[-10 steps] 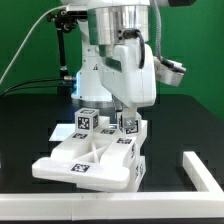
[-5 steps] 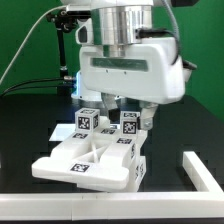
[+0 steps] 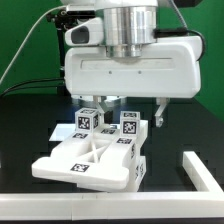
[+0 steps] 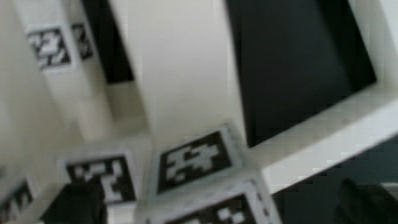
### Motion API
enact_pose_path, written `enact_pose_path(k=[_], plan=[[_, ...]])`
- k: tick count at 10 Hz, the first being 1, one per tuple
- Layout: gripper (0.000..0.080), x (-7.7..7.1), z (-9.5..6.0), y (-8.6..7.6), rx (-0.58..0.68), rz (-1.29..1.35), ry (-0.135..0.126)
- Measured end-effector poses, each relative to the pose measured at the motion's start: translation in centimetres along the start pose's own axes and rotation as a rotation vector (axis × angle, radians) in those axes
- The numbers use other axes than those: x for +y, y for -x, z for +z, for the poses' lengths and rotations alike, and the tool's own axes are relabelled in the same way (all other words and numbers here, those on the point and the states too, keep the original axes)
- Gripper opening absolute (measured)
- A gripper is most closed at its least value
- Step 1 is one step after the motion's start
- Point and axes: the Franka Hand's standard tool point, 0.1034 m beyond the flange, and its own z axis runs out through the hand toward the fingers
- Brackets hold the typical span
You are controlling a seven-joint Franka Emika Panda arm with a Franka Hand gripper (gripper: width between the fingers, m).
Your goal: Assemble chair
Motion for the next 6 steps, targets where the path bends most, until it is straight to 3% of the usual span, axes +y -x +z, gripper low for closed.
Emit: enact_pose_path(k=[2,3,4,5,6], plan=[[0.0649,0.12,0.05,0.02,-0.001,0.037,0.001],[0.0548,0.11,0.06,0.03,-0.001,0.047,0.001],[0.0548,0.10,0.06,0.03,-0.001,0.115,0.000],[0.0364,0.10,0.06,0.03,-0.001,0.180,0.000],[0.0283,0.09,0.04,0.04,-0.002,0.308,0.001]])
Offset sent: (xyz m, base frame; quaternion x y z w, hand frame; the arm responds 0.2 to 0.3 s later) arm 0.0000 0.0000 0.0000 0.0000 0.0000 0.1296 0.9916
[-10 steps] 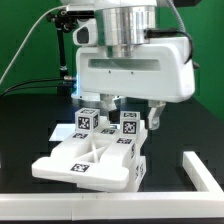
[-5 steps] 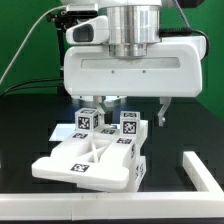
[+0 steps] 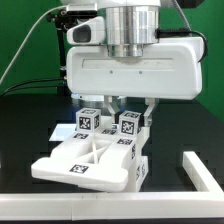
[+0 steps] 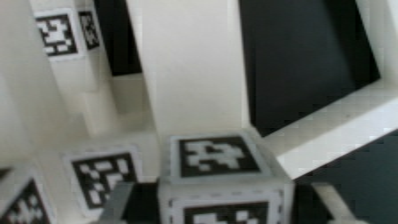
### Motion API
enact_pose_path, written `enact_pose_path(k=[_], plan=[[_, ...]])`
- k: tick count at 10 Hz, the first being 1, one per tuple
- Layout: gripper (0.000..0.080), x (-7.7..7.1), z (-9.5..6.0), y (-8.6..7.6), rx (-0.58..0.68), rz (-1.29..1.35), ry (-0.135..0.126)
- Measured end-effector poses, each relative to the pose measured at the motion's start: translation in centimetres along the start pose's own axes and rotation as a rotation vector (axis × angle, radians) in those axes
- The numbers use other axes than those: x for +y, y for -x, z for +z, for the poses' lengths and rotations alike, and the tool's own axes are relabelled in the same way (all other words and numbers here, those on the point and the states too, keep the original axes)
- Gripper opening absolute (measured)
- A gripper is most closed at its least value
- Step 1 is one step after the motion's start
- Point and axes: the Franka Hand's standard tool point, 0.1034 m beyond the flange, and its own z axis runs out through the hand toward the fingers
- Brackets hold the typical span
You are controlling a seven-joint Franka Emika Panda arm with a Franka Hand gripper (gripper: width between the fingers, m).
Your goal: Assemble chair
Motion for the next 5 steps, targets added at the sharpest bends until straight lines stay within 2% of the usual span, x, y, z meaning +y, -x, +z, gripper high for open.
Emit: enact_pose_path(k=[5], plan=[[0.0283,0.03,0.00,0.00,-0.008,0.607,-0.009]])
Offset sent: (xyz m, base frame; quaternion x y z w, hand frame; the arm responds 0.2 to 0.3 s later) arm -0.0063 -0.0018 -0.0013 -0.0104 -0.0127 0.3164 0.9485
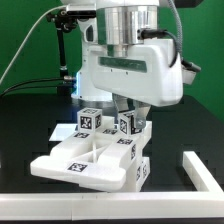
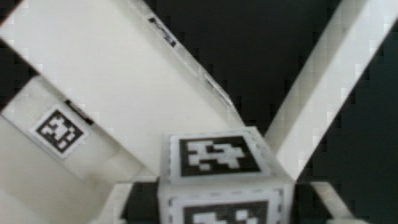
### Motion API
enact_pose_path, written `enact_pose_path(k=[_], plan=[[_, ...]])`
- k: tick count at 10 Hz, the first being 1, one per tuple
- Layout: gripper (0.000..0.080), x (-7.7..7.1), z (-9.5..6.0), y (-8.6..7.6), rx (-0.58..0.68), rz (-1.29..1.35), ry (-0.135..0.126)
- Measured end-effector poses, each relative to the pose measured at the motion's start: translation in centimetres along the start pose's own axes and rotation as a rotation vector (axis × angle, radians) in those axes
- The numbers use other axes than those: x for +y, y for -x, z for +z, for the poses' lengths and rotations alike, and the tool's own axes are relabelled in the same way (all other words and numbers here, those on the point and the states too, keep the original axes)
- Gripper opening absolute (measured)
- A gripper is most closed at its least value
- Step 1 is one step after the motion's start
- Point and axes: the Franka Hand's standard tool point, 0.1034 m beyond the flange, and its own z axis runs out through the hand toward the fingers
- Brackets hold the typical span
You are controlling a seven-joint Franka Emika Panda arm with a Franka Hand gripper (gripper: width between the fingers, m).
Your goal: Assemble chair
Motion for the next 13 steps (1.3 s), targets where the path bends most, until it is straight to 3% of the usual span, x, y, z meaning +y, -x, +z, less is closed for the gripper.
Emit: enact_pose_path(k=[2,5,7,8,9,10,13], plan=[[0.0284,-0.3,0.0,0.4,-0.014,0.252,-0.011],[0.0284,-0.4,0.0,0.6,-0.011,0.225,-0.015],[0.0569,-0.4,0.1,1.1,-0.015,0.009,-0.010],[0.0569,-0.5,0.2,1.4,-0.014,-0.113,-0.011],[0.0633,-0.5,0.3,1.7,-0.013,-0.302,-0.008],[0.0645,-0.5,0.6,1.9,-0.016,-0.452,-0.005],[0.0649,-0.4,0.6,1.8,-0.014,-0.591,-0.006]])
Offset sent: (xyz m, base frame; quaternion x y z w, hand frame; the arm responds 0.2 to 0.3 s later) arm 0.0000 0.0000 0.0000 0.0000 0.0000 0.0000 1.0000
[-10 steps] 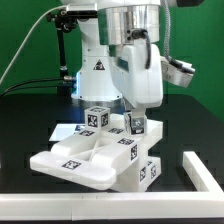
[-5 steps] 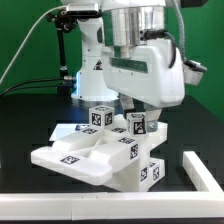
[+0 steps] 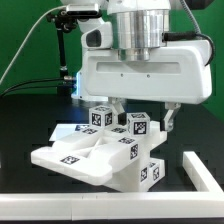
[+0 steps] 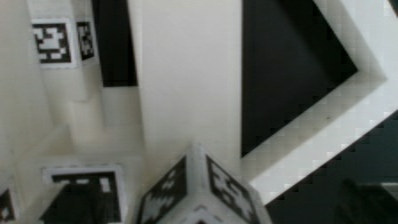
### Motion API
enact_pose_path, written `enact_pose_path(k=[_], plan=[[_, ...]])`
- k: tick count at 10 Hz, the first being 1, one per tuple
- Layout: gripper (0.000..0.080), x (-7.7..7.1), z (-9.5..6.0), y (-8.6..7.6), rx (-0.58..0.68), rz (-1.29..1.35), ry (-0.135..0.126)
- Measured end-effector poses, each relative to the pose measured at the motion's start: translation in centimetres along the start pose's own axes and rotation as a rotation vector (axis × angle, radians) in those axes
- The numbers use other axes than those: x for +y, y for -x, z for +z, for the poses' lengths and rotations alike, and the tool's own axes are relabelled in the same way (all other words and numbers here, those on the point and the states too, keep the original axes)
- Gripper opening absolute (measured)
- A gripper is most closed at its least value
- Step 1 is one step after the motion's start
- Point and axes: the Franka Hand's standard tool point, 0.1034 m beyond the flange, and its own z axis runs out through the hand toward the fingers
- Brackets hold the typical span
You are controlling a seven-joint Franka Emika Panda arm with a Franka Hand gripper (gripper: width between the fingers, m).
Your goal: Assemble chair
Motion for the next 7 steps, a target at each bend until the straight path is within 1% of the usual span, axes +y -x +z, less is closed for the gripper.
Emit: enact_pose_path(k=[1,2,3,4,5,6,7], plan=[[0.0649,0.03,-0.01,-0.03,0.002,-0.096,0.003],[0.0649,0.12,-0.05,-0.13,0.009,-0.276,0.021],[0.0649,0.26,-0.05,-0.25,0.012,-0.478,0.034],[0.0649,0.69,0.07,-0.56,0.011,-0.637,0.037],[0.0649,0.84,0.10,-0.71,0.015,-0.672,0.037],[0.0626,0.78,0.10,-0.67,0.016,-0.633,0.036],[0.0626,0.81,0.10,-0.69,0.017,-0.617,0.036]])
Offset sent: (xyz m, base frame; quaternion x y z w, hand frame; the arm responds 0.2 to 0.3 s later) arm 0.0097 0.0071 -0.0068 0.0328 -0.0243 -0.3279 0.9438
